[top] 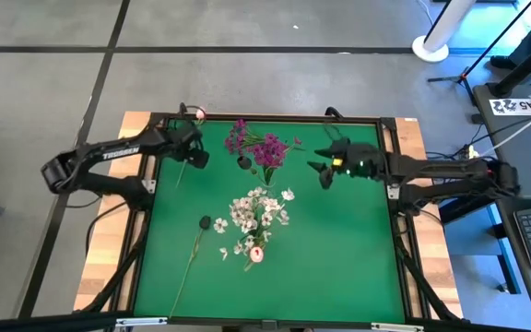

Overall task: Sort flowers into vase by color
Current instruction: Put the pink tulip into the yellow vase

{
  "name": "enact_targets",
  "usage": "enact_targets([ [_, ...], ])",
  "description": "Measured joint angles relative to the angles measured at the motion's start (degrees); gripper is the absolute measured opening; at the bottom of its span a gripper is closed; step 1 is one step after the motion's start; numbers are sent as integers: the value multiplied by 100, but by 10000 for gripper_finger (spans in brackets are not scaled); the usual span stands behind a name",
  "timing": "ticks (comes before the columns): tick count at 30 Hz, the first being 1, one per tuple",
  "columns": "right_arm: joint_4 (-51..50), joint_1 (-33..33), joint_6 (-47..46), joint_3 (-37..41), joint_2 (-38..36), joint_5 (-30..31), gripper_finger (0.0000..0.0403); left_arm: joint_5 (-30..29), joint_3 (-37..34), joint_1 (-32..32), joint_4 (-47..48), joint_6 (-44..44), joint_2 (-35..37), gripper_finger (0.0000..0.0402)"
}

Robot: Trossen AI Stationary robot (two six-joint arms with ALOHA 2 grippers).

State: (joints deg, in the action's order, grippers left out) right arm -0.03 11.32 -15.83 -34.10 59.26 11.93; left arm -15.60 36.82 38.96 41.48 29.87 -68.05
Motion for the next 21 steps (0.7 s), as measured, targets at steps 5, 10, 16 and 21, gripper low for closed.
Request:
enact_targets([
  [5,313,995,370,12,105,-920,241,17,320,731,-235,-603,-545,210],
  [10,806,1862,581,4,340,-1938,241,42,844,1045,-273,-845,-1056,210],
  [16,1600,2558,643,3,810,-2827,241,52,1238,1083,-364,-1058,-1692,210],
  [21,2122,2701,755,3,1225,-3118,241,24,1266,1216,-431,-1065,-2259,210],
])
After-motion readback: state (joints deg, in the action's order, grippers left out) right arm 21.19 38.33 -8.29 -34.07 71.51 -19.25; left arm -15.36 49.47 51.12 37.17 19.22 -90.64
